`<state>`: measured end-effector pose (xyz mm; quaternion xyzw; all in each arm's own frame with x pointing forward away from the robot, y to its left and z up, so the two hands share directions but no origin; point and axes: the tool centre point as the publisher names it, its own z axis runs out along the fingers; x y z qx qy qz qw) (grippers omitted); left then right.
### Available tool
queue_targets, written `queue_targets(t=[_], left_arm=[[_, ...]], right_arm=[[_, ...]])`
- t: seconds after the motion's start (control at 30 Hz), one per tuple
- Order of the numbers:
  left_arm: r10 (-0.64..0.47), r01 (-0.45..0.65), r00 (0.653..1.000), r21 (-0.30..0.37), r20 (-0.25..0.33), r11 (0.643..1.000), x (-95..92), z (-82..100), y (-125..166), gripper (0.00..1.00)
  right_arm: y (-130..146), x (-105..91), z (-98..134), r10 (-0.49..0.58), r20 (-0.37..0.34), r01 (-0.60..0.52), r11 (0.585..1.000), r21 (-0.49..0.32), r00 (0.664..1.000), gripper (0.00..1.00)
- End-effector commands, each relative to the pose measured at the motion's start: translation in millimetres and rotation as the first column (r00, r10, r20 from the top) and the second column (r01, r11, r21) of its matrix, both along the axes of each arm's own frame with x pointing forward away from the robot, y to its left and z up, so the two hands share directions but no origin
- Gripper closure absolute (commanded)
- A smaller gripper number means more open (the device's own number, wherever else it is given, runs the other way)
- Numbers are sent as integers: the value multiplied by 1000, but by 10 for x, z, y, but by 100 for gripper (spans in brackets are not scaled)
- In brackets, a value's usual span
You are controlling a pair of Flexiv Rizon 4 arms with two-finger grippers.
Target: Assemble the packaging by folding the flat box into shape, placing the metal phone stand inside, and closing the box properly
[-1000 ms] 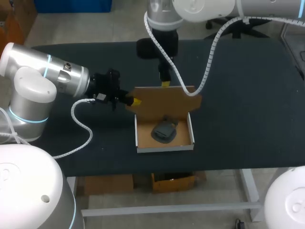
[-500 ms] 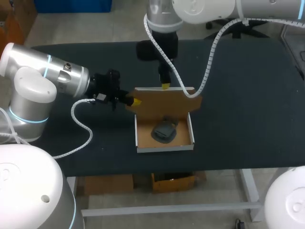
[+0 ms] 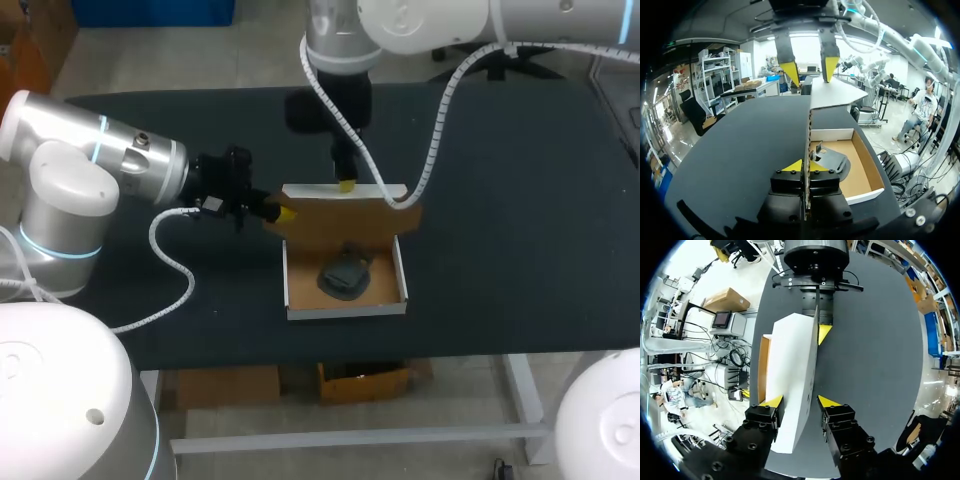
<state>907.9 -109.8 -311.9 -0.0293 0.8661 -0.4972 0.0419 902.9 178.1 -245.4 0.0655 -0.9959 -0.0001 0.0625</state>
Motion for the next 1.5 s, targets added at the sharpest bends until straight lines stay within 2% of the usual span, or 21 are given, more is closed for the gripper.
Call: queue_targets(t=[0.03, 0.77, 1.5], left_arm=[[-1, 1, 1000, -2, 0, 1000, 12, 8, 0, 100], [-1, 1, 1000, -2, 0, 1000, 12, 8, 0, 100], [-1, 1, 1000, -2, 0, 1000, 12, 8, 0, 100]], right_arm=[[25, 10, -61, 0, -8, 0, 1000, -8, 1000, 60], [59, -54, -119, 1, -24, -1, 1000, -5, 1000, 59], [43, 1, -202, -5, -49, 3, 1000, -25, 999, 59]])
